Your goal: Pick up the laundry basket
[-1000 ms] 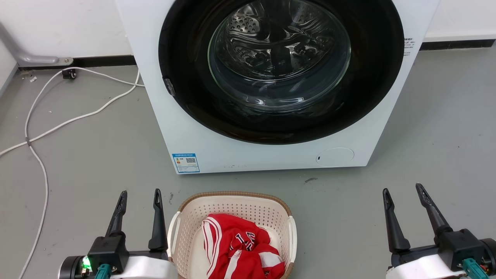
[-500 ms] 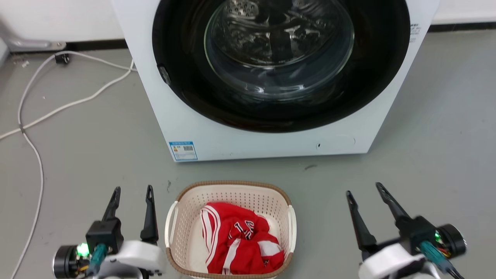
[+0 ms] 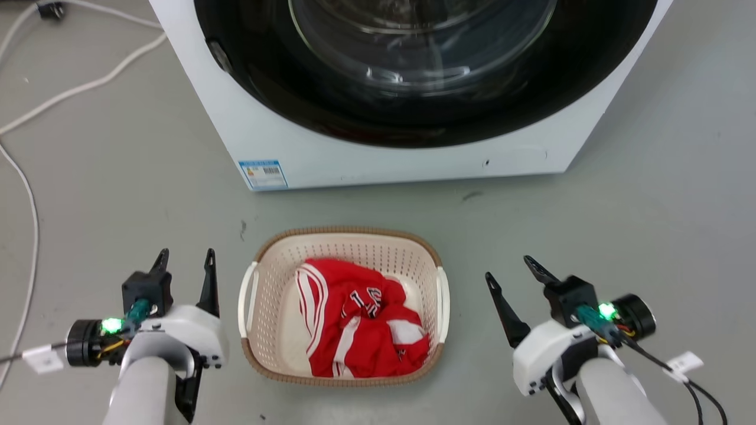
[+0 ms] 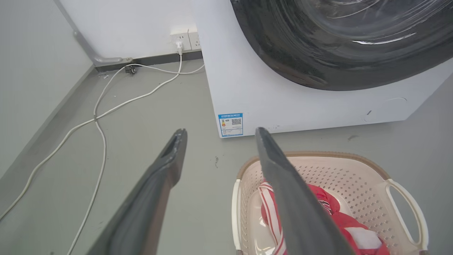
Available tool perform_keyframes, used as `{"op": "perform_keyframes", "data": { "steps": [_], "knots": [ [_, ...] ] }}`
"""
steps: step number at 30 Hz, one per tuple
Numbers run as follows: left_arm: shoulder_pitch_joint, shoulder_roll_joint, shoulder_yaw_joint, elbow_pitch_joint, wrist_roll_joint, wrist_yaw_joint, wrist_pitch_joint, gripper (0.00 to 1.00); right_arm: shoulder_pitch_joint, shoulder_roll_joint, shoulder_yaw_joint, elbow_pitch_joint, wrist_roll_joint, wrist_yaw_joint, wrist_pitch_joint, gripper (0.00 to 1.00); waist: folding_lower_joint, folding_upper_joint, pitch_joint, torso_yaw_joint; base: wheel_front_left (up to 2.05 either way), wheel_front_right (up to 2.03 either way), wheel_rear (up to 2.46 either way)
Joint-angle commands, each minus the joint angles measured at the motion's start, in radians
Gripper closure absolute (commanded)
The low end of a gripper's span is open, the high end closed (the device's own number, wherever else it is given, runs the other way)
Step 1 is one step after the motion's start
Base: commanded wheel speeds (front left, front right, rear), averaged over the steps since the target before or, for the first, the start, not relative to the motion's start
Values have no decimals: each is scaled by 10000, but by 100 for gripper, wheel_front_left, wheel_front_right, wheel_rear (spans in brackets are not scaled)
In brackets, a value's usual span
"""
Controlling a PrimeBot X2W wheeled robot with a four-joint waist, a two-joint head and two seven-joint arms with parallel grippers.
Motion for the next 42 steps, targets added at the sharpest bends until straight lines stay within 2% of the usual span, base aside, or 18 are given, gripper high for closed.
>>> {"op": "perform_keyframes", "data": {
  "steps": [1, 6, 11, 17, 32, 42],
  "knots": [
    [-320, 91, -65, 305, 14, -61, -26, 0, -329, -10, 93, 267, 5, -7, -22, 0, -1, 0, 395, -60, 0, 0, 0],
    [-1545, 358, -315, 2167, 40, -277, -16, 0, -1481, -9, 627, 1854, 18, -7, -22, 0, -1, 0, 1094, -112, 0, 0, 0],
    [-2771, 501, -586, 3792, -76, -467, 195, 0, -2505, -9, 1453, 3097, 836, -7, -14, 0, -1, 0, 1722, -122, 0, 0, 0],
    [-3860, 602, -920, 5117, -241, -614, 576, 0, -3480, -9, 2693, 4198, 1640, -7, 434, 0, -1, 0, 2389, -125, 0, 0, 0],
    [-5090, 552, -1918, 6334, -992, -644, 1156, 0, -4619, -9, 4508, 4991, 3028, -7, 1133, 0, -1, 0, 3825, 14, 0, 0, 0],
    [-5492, 646, -2520, 6507, -1481, -644, 1346, 0, -5091, -9, 4900, 5393, 3493, -7, 1355, 0, -1, 0, 4508, 107, 0, 0, 0]
  ]
}}
